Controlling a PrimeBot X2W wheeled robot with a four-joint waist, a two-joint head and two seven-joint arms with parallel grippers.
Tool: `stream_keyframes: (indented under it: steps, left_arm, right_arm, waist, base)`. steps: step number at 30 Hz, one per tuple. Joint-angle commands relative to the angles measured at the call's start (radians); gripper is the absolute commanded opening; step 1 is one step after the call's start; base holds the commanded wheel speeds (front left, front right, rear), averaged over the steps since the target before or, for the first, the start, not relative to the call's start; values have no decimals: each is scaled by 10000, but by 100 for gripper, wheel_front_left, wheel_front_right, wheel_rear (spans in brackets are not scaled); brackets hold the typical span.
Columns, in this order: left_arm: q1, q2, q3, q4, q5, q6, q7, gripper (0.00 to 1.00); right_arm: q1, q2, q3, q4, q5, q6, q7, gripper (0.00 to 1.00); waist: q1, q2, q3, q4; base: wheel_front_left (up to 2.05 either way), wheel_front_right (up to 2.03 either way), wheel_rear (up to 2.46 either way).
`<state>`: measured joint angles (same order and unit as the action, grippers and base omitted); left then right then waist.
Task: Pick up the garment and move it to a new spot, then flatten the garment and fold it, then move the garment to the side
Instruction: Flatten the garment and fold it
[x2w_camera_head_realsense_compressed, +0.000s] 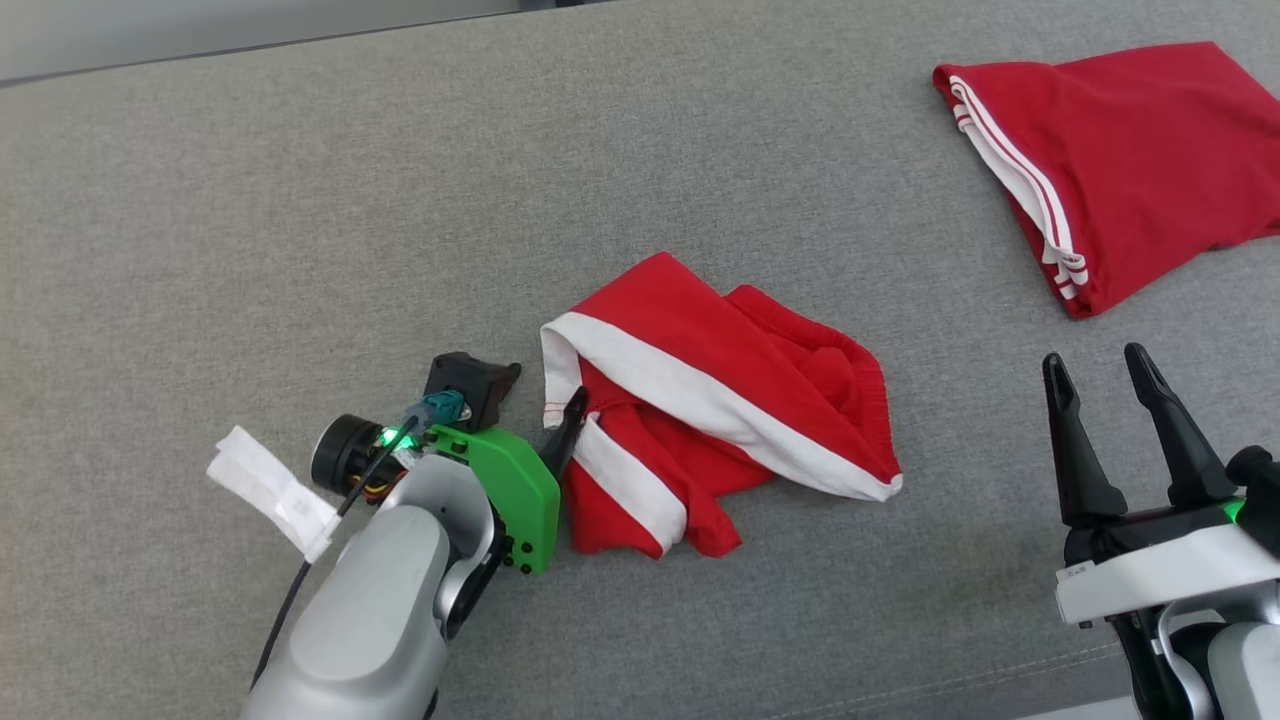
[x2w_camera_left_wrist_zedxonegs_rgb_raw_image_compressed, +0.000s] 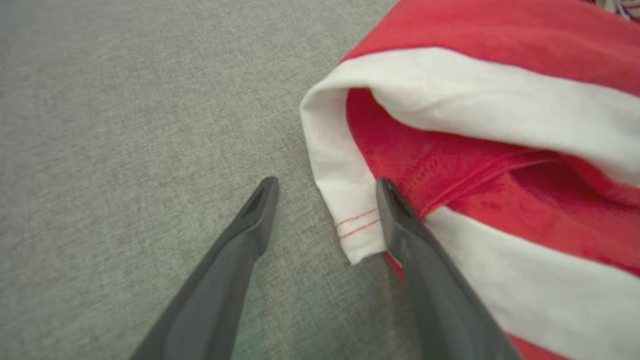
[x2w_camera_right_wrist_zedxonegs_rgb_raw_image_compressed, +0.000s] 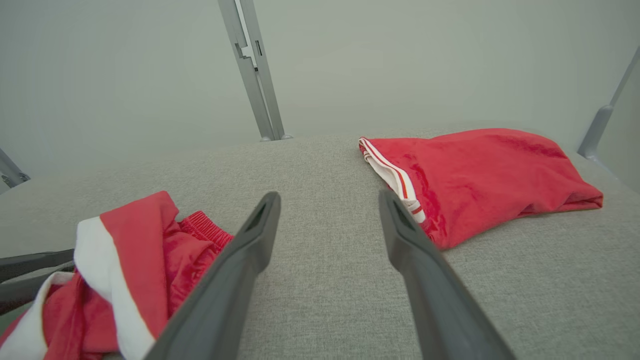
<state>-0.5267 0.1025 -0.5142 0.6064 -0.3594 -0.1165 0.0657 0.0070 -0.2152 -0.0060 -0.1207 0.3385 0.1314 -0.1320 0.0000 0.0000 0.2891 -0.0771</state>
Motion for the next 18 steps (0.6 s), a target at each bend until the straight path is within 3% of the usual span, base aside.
stream_keyframes:
  steps: [1,2,3,4,10,18]
  left_arm:
    - [-232,87,-106,254,48,-62,45,100]
    - [-273,79,-167,418,-12,-69,46,88]
    - [-316,108,-270,633,-14,-86,104,27]
    - [-345,115,-328,760,-51,-102,76,0]
    - [-465,155,-793,1140,-255,-142,-203,0]
    - [-223,191,-756,1111,-414,-49,-1012,0]
  right_arm:
    - [-156,2,67,69,44,-16,-57,100]
    - [-174,1,104,100,52,-16,-76,100]
    - [-177,-25,177,124,52,-16,-83,100]
    - [-177,-56,250,147,51,-16,-69,100]
    - [14,-440,1098,204,-167,-16,140,100]
    - [492,-1042,2950,475,-281,-16,602,100]
  waist:
    - [0,0,57,-61]
    - [0,0,57,-70]
    - [0,0,48,-83]
    - [0,0,40,-96]
    - [0,0,-81,-87]
    - [0,0,-362,71]
  base:
    - [0,0,0]
    - [0,0,0]
    - [0,0,0]
    - [0,0,0]
    - [0,0,0]
    - [0,0,0]
